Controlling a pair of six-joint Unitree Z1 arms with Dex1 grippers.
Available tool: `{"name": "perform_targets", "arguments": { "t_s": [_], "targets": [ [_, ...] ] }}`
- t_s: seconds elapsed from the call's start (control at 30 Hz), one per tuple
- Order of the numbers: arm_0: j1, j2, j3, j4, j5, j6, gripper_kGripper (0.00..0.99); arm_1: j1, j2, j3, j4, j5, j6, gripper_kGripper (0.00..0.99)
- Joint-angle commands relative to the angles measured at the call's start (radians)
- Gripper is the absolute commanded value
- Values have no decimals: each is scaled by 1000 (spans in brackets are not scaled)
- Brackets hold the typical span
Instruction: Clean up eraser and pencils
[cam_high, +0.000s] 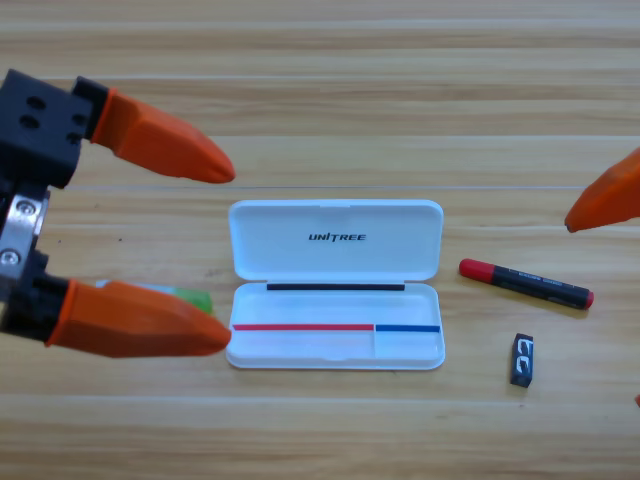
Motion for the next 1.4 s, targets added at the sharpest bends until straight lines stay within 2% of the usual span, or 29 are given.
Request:
{"name": "perform_targets", "arguments": {
  "t_s": [0.03, 0.13, 0.23, 0.33, 0.37, 0.43, 0.53, 0.6, 0.67, 0.77, 0.83, 1.0, 1.07, 1.17, 1.4],
  "targets": [
    [-22, 0, 13, 9, 17, 13, 988, 32, -5, 22, -10, 13, 1, 937],
    [-22, -3, 16, 7, 20, 13, 988, 32, -8, 14, -10, 11, 13, 937],
    [-22, -6, 18, 9, 20, 13, 988, 20, -31, 3, 11, -32, 79, 939],
    [-22, -5, 16, 7, 20, 13, 989, -81, -7, 8, 47, -129, 126, 939],
    [-22, -5, 16, 7, 20, 13, 989, -124, 29, 10, 53, -155, 137, 939],
    [-22, -3, 16, 6, 21, 13, 989, -173, 128, 2, 65, -214, 137, 939],
    [-22, -3, 14, 6, 31, 11, 989, -184, 269, 0, 65, -325, 102, 939],
    [-22, -5, 14, 0, 51, 2, 989, -196, 335, -1, 65, -343, 111, 939],
    [-22, -19, 27, -31, 100, -33, 990, -204, 374, -6, 65, -369, 143, 939],
    [-22, -45, 68, -117, 193, -50, 990, -210, 412, -9, 59, -434, 197, 937],
    [-19, -58, 90, -165, 219, -52, 989, -210, 440, -15, 54, -461, 231, 937],
    [-18, -40, 45, -217, 508, -119, 989, -215, 504, -43, 54, -540, 430, 939],
    [-18, -17, 19, -220, 614, -125, 989, -215, 521, -55, 56, -543, 495, 939],
    [-3, -6, -1, -238, 678, -113, 986, -213, 536, -53, 54, -540, 634, 946],
    [45, -19, -19, -260, 652, 62, 937, -212, 605, -50, 54, -529, 927, 962]
  ]
}}
